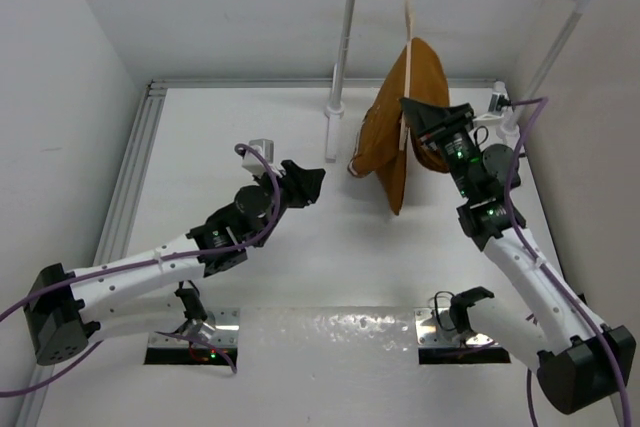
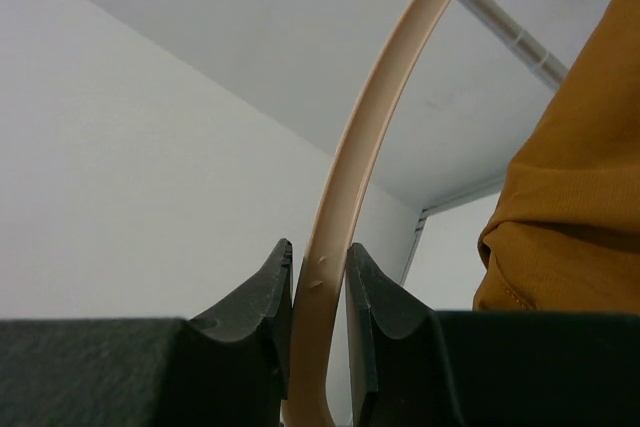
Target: Place the trousers on the hanger
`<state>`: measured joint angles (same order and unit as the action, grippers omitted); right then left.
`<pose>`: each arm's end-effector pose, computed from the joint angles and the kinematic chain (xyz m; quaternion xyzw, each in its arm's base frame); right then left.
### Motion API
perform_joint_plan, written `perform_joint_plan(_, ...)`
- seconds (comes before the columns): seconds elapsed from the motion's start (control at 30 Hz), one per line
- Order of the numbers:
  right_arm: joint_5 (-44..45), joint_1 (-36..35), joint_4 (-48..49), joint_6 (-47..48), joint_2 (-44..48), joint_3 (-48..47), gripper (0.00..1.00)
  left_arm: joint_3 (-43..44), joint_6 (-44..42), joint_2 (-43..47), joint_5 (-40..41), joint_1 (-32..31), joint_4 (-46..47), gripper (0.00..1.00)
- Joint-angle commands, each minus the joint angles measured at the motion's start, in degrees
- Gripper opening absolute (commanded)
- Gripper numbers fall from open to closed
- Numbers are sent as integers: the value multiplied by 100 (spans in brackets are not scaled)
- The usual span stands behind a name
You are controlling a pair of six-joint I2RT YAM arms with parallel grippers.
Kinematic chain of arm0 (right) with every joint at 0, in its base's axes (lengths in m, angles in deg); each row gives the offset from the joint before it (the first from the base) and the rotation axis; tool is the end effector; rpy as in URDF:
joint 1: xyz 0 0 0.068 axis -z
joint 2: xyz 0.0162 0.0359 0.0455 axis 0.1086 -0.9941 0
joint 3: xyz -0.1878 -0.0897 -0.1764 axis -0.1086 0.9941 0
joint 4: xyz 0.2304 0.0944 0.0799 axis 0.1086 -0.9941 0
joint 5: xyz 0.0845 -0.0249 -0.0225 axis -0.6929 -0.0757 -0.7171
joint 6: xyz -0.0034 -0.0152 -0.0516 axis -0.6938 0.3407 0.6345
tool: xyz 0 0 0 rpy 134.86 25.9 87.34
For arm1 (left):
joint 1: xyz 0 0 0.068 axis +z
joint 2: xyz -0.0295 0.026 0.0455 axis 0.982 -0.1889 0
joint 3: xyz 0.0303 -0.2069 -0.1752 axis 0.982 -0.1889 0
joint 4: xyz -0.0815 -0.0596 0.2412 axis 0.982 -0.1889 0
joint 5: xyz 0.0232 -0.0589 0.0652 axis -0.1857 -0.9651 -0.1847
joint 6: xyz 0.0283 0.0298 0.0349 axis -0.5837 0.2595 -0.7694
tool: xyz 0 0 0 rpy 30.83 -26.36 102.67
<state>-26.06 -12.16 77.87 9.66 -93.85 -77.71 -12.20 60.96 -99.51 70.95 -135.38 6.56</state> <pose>0.2024 0.0684 0.3646 0.2370 0.5415 0.5574 0.5831 0.1463 -0.1848 0.3085 -0.0484 0.7286 -0.3156 0.6060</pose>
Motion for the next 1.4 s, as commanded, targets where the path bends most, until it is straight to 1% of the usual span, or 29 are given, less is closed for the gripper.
perform_joint_plan(0.0,117,99,1270,518,-37,-959,0,-92,107,-16,-135,-24,235,45)
perform_joint_plan(0.1,91,265,1120,598,-274,-1328,0,-154,124,-16,-162,-24,191,45)
perform_joint_plan(0.3,-190,986,1023,134,-740,-1716,0,-285,159,-8,-232,-24,191,45)
perform_joint_plan(0.43,-524,1705,1338,-446,-1065,-1708,0,-312,151,-69,-258,-24,182,45)
perform_joint_plan(0.6,-762,2234,1621,-826,-1268,-1489,0,-312,151,-218,-294,-24,252,45)
perform_joint_plan(0.8,-946,2542,1778,-1010,-1321,-1076,0,-294,116,-368,-303,-24,314,45)
perform_joint_plan(0.93,-973,2578,1621,-870,-1285,-900,0,-286,107,-429,-303,-24,323,45)
perform_joint_plan(1.07,-973,2586,1664,-852,-1329,-689,0,-294,116,-447,-329,-24,323,45)
perform_joint_plan(1.2,-991,2639,1682,-887,-1417,-680,0,-303,142,-447,-311,-24,261,45)
perform_joint_plan(1.3,-964,2709,1498,-852,-1470,-890,0,-303,133,-447,-303,-24,217,45)
perform_joint_plan(1.33,-973,2718,1402,-835,-1479,-934,1,-303,142,-447,-285,-24,217,45)
perform_joint_plan(1.37,-973,2718,1357,-826,-1470,-934,5,-303,142,-447,-285,-24,226,45)
